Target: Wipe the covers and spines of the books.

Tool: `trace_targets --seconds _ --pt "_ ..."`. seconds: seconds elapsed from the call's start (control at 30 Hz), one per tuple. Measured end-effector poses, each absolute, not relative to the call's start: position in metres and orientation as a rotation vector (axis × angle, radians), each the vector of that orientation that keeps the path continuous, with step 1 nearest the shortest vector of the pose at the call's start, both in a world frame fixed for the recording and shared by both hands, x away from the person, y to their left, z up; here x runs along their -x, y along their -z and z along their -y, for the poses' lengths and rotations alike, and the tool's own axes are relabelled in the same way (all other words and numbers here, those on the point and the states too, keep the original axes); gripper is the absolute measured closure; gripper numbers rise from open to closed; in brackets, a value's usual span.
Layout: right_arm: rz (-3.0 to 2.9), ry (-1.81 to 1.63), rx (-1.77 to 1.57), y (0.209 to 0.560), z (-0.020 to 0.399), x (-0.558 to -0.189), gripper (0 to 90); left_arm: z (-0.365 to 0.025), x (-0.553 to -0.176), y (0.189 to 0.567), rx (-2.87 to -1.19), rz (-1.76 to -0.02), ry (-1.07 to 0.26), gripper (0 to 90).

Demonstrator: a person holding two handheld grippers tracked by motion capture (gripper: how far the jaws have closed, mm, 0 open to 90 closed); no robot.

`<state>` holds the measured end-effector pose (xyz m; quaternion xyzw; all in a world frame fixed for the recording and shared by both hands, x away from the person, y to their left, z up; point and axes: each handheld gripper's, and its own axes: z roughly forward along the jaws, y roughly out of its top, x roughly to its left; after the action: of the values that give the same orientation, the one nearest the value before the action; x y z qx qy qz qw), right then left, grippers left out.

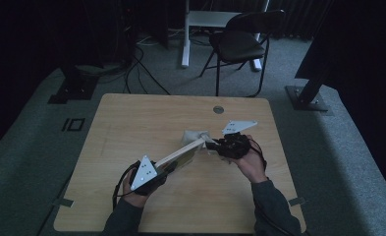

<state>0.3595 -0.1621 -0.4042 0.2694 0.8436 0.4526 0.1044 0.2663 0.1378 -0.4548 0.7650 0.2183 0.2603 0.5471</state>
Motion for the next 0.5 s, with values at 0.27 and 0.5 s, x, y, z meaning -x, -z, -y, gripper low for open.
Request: trace_targets --seconds 0.27,0.5 --pt "-2.514 -1.321 -0.799 0.409 0.158 -0.359 82.2 -0.140 -0.267 0.454 -1.797 -0.524 -0.598 78.2" --pt "-2.543 -1.301 -0.794 0.416 0.152 -0.359 82.2 -0.142 -0.267 0.453 -1.785 -0.525 -0.592 78.2"
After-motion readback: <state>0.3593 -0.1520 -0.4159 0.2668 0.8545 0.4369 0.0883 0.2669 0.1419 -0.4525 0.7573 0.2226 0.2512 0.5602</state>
